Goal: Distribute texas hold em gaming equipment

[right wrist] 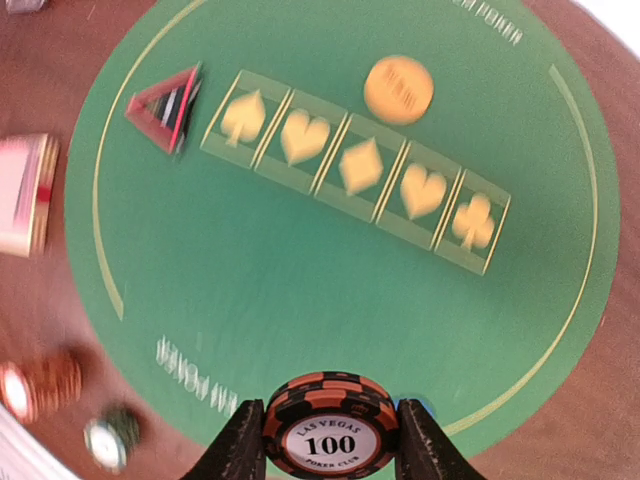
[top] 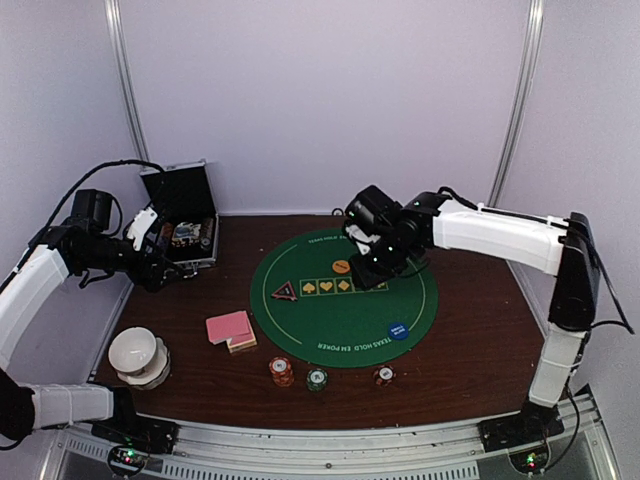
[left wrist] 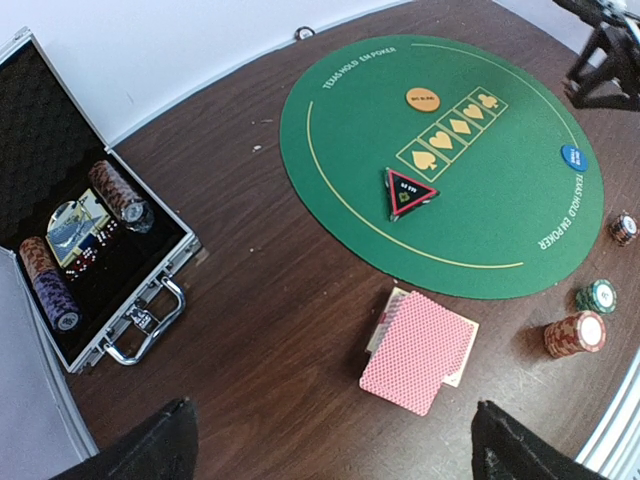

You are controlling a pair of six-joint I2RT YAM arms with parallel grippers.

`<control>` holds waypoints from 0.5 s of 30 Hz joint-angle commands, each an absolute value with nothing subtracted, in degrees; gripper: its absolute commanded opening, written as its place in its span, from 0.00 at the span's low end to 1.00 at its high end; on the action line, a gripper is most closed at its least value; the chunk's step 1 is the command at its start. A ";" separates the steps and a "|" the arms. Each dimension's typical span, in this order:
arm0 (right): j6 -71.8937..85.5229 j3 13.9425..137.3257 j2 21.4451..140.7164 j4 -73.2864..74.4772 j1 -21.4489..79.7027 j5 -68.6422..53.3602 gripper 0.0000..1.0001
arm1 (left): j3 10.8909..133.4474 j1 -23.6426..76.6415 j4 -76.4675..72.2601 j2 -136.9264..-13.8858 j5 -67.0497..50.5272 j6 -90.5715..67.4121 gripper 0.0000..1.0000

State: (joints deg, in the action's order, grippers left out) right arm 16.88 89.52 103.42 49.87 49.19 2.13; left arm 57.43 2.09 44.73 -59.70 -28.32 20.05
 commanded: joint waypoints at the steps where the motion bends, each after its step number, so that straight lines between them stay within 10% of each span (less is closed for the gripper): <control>1: 16.66 100.81 114.47 48.27 43.80 5.95 0.17 | 57.49 2.20 43.85 -58.95 -29.35 20.47 0.97; 15: 16.59 130.22 141.39 51.37 33.39 4.05 0.17 | 57.49 2.26 45.04 -58.19 -29.71 20.73 0.98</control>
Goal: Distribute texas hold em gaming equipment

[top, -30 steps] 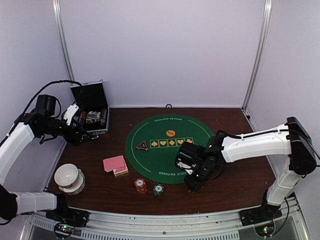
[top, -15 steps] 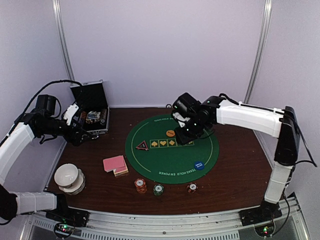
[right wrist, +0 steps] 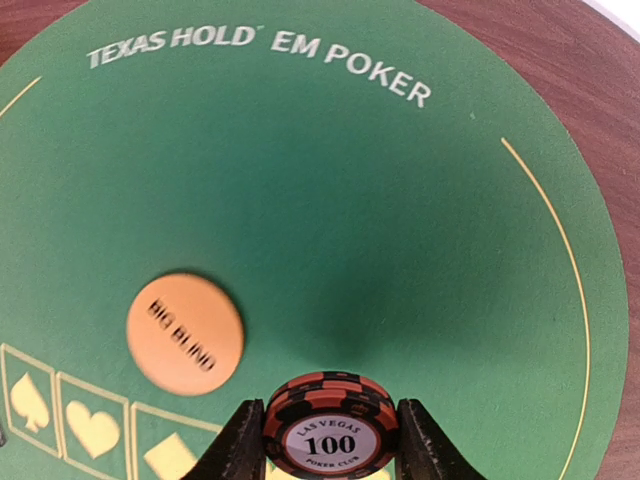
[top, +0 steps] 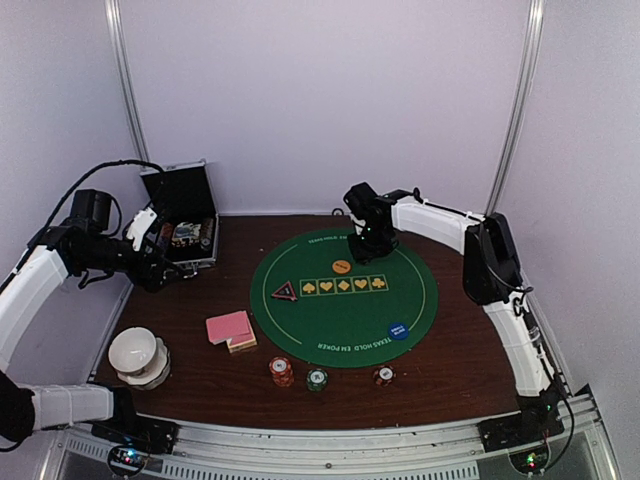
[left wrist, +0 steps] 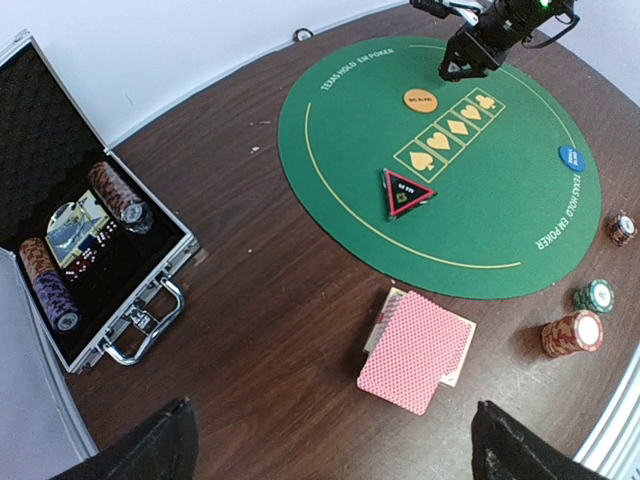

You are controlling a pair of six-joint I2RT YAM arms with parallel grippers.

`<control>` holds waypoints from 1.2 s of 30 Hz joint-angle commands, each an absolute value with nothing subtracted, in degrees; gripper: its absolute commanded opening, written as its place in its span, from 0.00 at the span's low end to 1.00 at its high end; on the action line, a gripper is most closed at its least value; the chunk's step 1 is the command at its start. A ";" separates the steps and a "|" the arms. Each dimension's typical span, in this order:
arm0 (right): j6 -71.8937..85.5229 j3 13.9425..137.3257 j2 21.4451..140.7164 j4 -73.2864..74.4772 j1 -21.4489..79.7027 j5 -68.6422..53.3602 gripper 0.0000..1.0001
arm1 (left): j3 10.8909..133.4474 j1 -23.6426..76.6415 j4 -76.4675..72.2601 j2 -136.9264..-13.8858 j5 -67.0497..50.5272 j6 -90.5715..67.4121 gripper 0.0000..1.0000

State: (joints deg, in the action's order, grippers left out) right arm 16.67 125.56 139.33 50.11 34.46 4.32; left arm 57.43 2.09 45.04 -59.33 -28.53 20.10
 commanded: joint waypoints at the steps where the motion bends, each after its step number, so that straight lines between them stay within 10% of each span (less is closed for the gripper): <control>1: 16.80 130.84 142.21 51.23 33.01 3.70 0.17 | 57.48 2.26 45.03 -58.29 -29.71 20.74 0.97; 11: 17.58 135.32 148.61 50.28 31.14 0.26 0.22 | 58.01 2.27 44.92 -59.58 -29.62 20.74 0.98; 20: 18.02 135.69 148.22 50.19 30.95 0.44 0.67 | 58.18 2.23 44.97 -59.69 -29.57 20.76 0.98; 36: 15.15 106.83 119.34 44.20 40.30 2.26 0.72 | 58.10 2.22 44.96 -59.42 -30.28 20.53 0.98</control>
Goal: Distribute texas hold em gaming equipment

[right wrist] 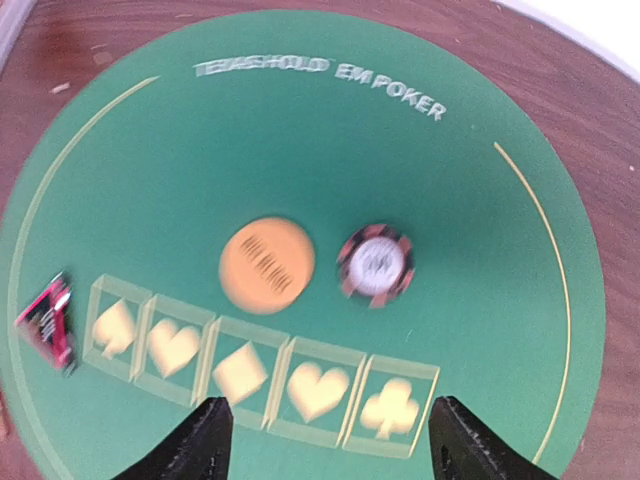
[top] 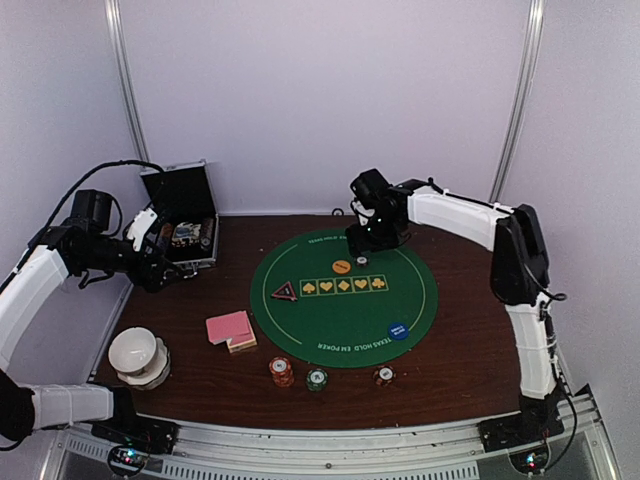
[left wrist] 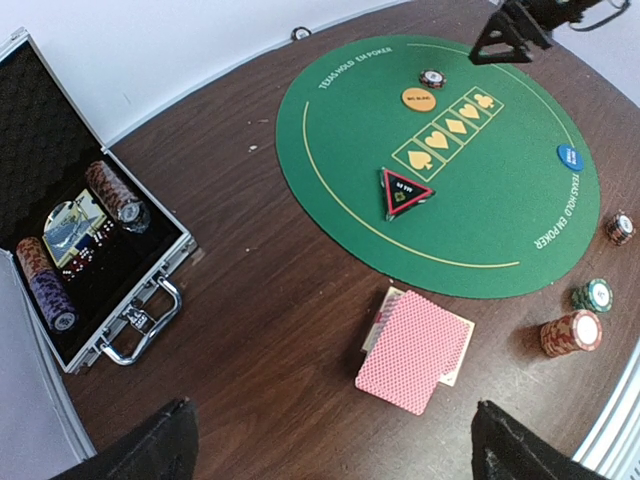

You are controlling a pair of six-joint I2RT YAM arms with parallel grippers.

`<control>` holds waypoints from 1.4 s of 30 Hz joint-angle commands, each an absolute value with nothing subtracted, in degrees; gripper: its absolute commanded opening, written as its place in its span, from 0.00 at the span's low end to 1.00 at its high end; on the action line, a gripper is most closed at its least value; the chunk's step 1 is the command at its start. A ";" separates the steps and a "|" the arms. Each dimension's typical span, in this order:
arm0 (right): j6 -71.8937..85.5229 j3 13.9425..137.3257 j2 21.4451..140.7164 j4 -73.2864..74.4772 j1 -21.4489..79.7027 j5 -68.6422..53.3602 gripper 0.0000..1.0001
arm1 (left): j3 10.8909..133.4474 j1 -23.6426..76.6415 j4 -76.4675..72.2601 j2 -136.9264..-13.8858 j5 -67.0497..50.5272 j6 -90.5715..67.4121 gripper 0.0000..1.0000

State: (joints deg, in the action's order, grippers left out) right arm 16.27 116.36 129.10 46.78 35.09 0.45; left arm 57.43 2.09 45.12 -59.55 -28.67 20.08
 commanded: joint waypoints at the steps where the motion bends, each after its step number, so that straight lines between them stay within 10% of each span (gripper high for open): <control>1: 15.13 102.85 116.57 43.57 41.68 2.90 0.73 | 58.10 2.23 44.96 -59.52 -30.28 20.56 0.98; 20: 25.81 64.37 94.86 43.00 60.13 -1.19 0.89 | 56.91 2.26 44.98 -59.25 -30.57 21.20 0.98; 42: 26.45 59.93 96.84 40.48 61.70 -4.13 0.72 | 56.51 2.28 45.02 -58.67 -30.41 21.44 0.98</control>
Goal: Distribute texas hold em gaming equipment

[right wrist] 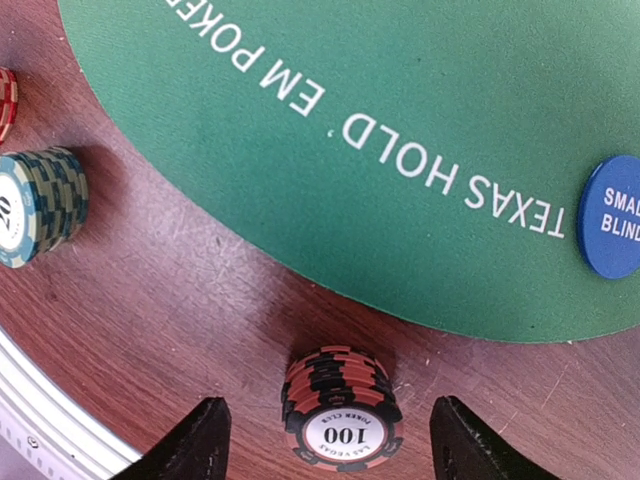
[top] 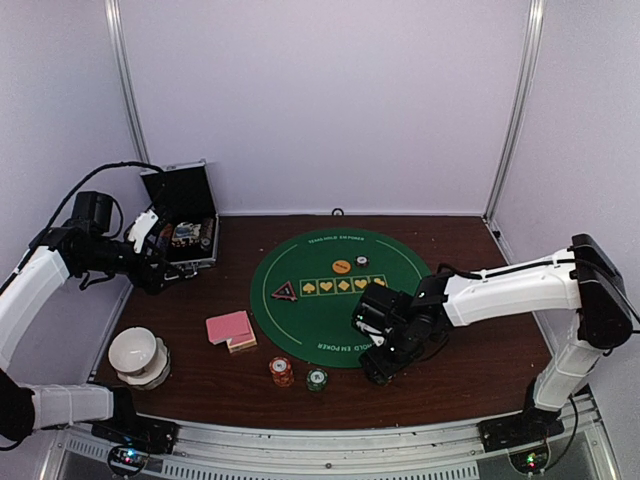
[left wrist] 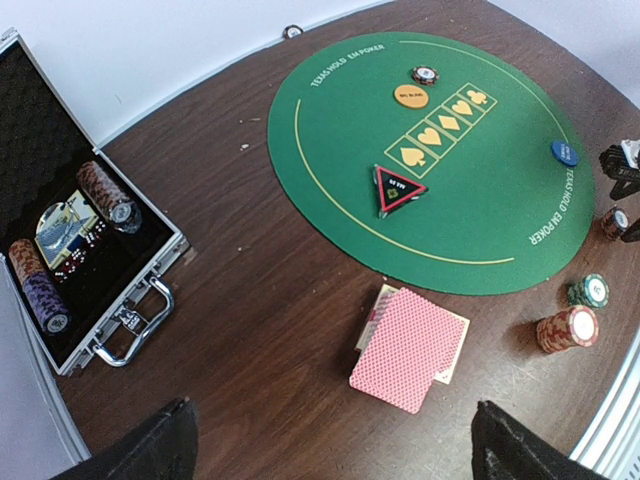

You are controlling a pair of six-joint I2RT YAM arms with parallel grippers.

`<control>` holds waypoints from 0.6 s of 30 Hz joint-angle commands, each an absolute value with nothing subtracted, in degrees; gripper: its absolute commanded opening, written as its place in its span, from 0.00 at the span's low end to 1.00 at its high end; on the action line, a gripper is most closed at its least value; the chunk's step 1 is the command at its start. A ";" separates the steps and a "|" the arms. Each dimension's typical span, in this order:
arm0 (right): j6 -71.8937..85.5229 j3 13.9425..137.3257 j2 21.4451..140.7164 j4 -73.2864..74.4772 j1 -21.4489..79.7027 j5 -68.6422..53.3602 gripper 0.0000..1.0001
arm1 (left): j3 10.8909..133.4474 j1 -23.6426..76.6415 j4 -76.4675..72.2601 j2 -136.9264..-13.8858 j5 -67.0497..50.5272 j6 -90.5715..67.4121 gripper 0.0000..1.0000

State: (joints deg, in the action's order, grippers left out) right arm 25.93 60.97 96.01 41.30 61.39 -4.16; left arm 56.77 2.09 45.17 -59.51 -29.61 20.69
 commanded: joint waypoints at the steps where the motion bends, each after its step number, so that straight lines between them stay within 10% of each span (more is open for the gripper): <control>1: 26.46 59.78 96.97 40.49 61.70 -4.02 0.71 | 56.58 2.27 45.00 -58.64 -30.41 21.44 0.98; 18: 26.63 58.71 97.82 39.69 61.70 -4.51 0.60 | 56.51 2.25 45.05 -58.16 -30.42 21.44 0.98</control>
